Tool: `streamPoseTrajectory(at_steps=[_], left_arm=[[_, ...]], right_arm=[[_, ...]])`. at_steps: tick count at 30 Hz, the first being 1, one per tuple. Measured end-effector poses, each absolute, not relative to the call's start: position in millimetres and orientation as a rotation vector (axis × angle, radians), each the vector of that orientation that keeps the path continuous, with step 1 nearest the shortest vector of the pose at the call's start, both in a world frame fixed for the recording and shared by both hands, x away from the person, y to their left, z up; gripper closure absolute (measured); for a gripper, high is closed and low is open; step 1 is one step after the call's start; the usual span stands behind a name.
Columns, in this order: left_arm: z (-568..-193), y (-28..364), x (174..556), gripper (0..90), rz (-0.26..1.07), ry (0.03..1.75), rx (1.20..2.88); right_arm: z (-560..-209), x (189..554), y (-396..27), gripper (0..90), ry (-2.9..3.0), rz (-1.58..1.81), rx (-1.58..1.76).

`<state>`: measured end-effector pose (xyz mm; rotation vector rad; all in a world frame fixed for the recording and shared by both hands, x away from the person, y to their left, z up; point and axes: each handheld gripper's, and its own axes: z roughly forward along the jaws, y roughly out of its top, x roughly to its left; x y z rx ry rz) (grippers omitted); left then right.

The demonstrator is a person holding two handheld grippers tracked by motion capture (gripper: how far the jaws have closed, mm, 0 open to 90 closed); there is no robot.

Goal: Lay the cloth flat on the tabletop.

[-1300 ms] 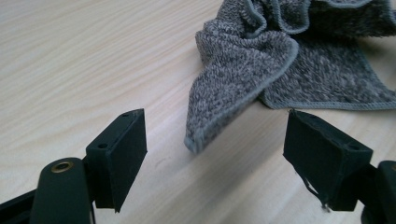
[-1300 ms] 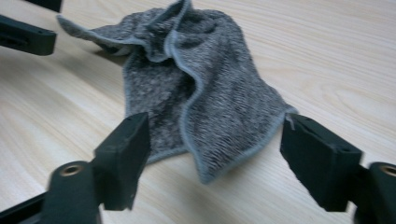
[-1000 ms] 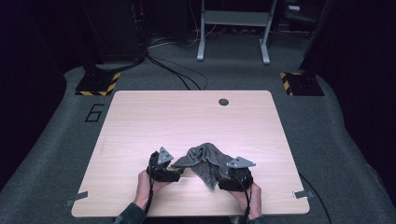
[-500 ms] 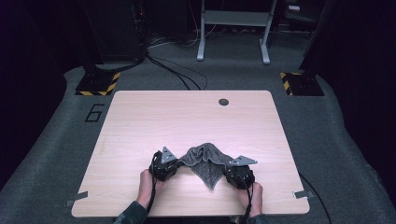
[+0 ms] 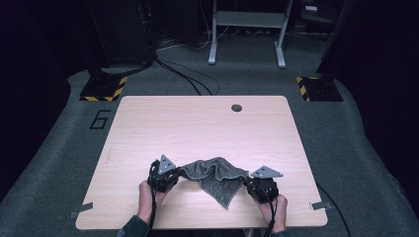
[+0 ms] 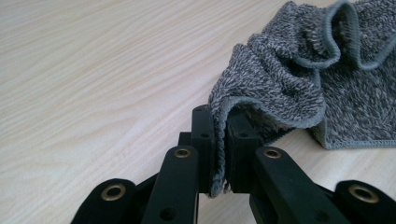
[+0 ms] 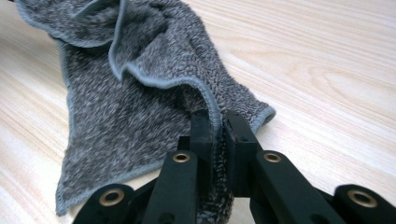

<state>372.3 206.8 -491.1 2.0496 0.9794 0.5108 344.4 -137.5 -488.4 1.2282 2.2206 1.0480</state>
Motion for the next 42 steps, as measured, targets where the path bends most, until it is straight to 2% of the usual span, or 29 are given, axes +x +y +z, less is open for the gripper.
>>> streamPoseTrajectory(at_steps=[14, 15, 17, 18, 19, 21, 24, 32, 36, 42], left_arm=[[-489.3, 231.8, 369.6, 83.7, 0.519, 1.046, 2.011], [-490.6, 233.4, 371.0, 80.5, 0.514, 1.059, 2.017], [-492.4, 233.8, 371.9, 66.1, 0.498, 1.082, 2.030], [-492.6, 232.9, 371.1, 49.7, 0.496, 1.097, 2.040], [-492.9, 231.8, 369.8, 49.7, 0.510, 1.104, 2.040], [-490.6, 230.7, 364.5, 38.4, 0.535, 1.111, 2.038], [-484.4, 228.7, 354.5, 30.8, 0.541, 1.096, 2.015], [-482.4, 189.2, 330.7, 29.2, 0.541, 0.949, 2.090], [-496.6, 159.6, 327.4, 29.0, 0.446, 0.897, 2.142], [-507.8, 133.6, 329.1, 30.2, 0.409, 0.840, 2.220]], right_arm=[[-474.8, 328.2, -151.7, 83.4, 2.162, 1.105, 1.247], [-474.9, 327.6, -150.9, 83.4, 2.164, 1.104, 1.243], [-475.4, 326.3, -147.9, 83.3, 2.174, 1.097, 1.234], [-476.3, 326.4, -144.8, 83.3, 2.182, 1.097, 1.223], [-476.3, 326.4, -144.8, 83.3, 2.182, 1.097, 1.223], [-477.3, 327.2, -141.5, 83.1, 2.189, 1.097, 1.217], [-477.5, 327.2, -137.5, 83.0, 2.194, 1.094, 1.215], [-478.8, 330.2, -133.3, 82.6, 2.208, 1.100, 1.216], [-479.1, 331.5, -132.5, 82.2, 2.210, 1.097, 1.221], [-481.0, 333.2, -134.7, 81.8, 2.212, 1.096, 1.236]])
